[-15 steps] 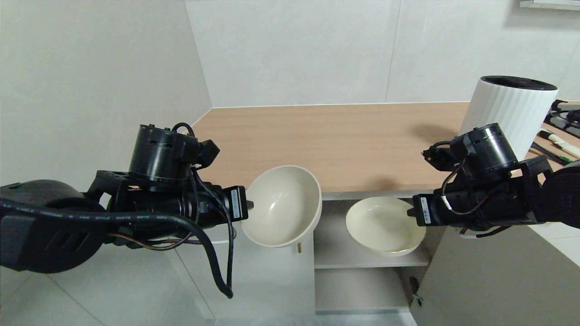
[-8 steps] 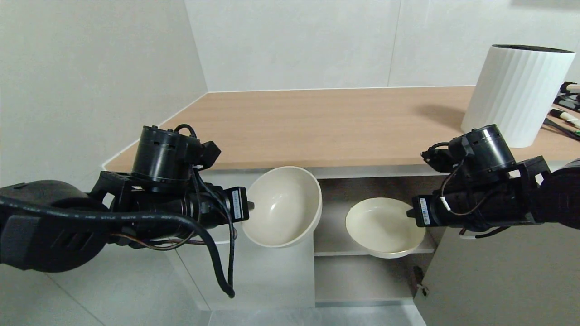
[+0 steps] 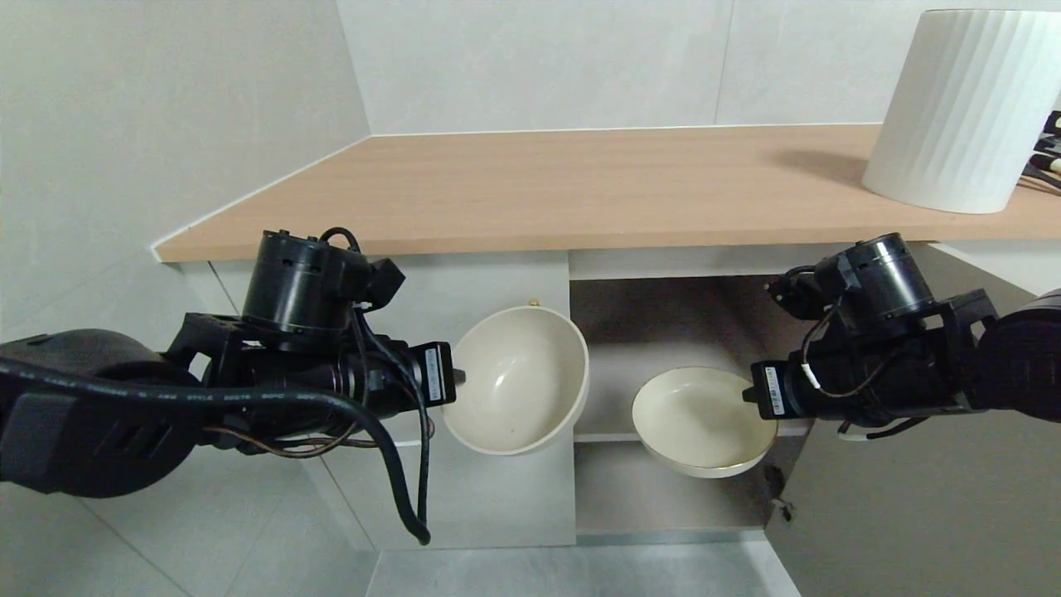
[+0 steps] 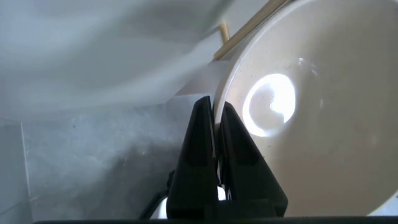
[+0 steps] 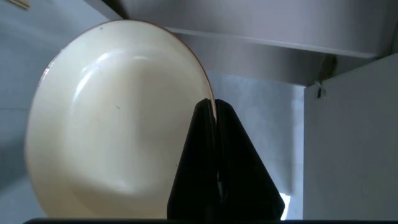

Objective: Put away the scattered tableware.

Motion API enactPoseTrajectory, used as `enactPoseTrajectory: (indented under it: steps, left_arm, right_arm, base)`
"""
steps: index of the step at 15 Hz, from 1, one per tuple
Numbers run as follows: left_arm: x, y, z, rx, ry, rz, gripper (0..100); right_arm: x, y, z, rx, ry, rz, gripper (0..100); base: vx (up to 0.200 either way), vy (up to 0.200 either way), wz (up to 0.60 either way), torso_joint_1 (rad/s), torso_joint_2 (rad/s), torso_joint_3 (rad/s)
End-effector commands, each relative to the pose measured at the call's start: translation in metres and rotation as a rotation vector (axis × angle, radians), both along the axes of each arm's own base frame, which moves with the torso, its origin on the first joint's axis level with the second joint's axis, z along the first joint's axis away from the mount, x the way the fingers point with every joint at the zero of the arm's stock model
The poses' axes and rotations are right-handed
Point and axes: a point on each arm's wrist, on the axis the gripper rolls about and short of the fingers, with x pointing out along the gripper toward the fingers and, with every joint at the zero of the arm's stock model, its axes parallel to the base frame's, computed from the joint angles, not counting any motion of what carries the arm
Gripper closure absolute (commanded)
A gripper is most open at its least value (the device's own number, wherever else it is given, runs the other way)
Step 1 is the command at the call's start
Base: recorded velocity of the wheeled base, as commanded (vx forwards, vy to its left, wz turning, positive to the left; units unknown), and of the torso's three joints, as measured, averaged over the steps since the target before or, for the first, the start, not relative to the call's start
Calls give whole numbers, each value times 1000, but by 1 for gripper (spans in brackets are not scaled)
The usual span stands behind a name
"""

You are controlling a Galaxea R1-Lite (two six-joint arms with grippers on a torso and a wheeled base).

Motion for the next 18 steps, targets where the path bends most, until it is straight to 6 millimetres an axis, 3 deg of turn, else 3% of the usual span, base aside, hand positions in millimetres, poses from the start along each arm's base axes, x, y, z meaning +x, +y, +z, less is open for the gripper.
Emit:
enactPoseTrajectory:
  steps: [1, 7, 10, 11, 13, 18]
  left_arm:
    - [0, 0, 0, 0, 1, -1, 100]
    - [0, 0, 0, 0, 1, 1, 100]
    - [0, 0, 0, -1, 0, 1, 100]
    - [0, 0, 0, -2, -2, 1, 100]
    - [0, 0, 0, -2, -2, 1, 100]
    - [2, -7, -9, 14, 30, -21, 100]
  right_arm:
    - [1, 0, -1, -1, 4, 1, 100]
    - [2, 5, -17, -27, 53, 15, 100]
    - [14, 22, -52, -64, 104, 58, 100]
    - [15, 22, -54, -64, 104, 58, 100]
    - [35, 32, -84, -52, 95, 43, 100]
    - [79, 26, -141, 3, 15, -86, 100]
  base:
    - [0, 0, 0, -32, 110, 46]
    - [0, 0, 0, -4, 10, 8]
    - [0, 0, 0, 0, 0, 0]
    - [0, 0, 0, 0, 0, 0]
    - [0, 0, 0, 0, 0, 0]
    - [0, 0, 0, 0, 0, 0]
